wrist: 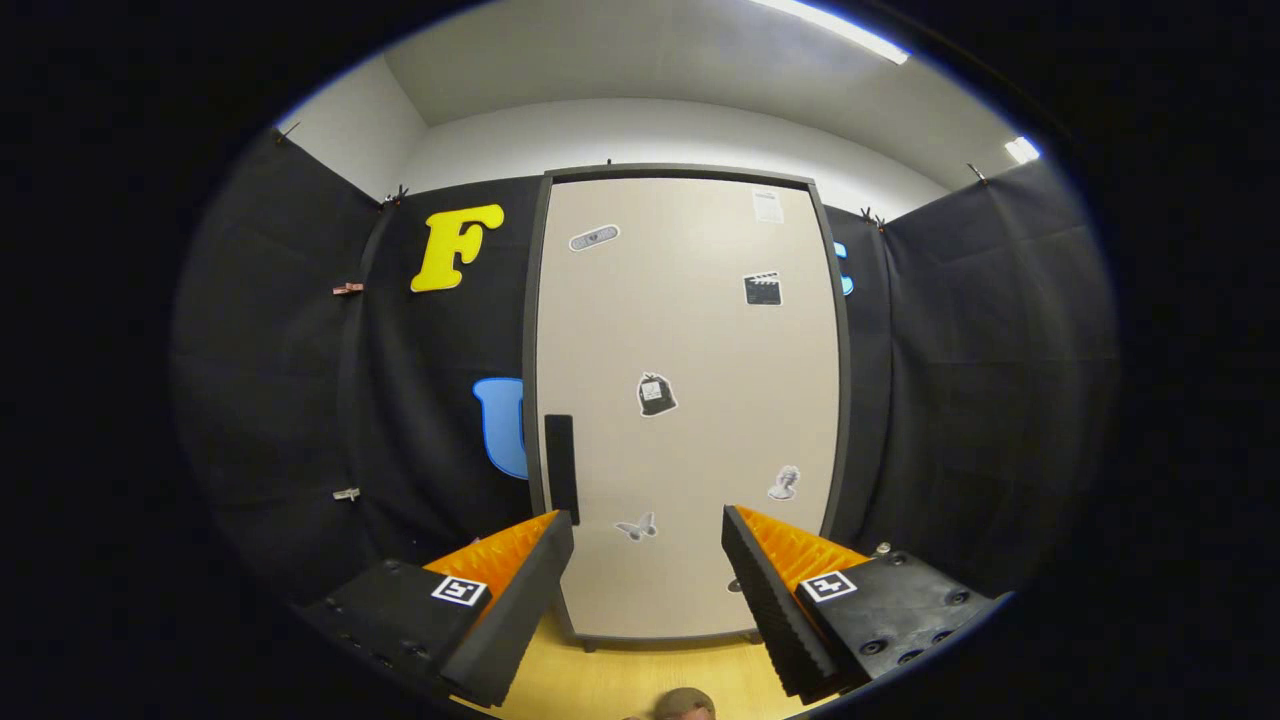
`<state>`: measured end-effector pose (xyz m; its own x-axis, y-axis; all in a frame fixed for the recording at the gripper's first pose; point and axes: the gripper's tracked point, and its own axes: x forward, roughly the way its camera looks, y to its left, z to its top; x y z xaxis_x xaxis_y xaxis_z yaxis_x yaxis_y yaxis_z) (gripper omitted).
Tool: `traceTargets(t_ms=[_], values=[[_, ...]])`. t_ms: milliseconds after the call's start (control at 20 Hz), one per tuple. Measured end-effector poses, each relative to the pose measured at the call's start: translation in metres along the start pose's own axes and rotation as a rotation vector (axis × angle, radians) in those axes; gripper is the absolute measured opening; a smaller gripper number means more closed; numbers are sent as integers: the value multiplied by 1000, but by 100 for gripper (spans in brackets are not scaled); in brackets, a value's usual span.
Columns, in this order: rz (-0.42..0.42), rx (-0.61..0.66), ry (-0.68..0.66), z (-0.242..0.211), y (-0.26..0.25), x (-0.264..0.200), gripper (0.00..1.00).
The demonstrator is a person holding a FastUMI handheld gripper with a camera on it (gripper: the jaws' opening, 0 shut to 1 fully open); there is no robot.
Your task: Open the shoe cabinet door, grab the shoes and put them into the shoe cabinet, then close the shoe cabinet door.
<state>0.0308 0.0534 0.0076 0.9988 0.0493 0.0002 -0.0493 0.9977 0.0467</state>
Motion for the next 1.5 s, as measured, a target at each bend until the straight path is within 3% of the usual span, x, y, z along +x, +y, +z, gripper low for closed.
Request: traceTargets(t_ms=[400, 950, 1050, 1200, 1350, 1450, 1500], values=[[44, 5, 24, -17, 55, 76, 98], [-4, -14, 30, -50, 74, 171, 95], [-1, -18, 37, -55, 77, 179, 80], [2, -29, 77, -68, 77, 189, 41], [1, -21, 79, -69, 78, 189, 33], [18, -17, 81, -67, 78, 184, 19], [28, -19, 85, -68, 78, 183, 19]])
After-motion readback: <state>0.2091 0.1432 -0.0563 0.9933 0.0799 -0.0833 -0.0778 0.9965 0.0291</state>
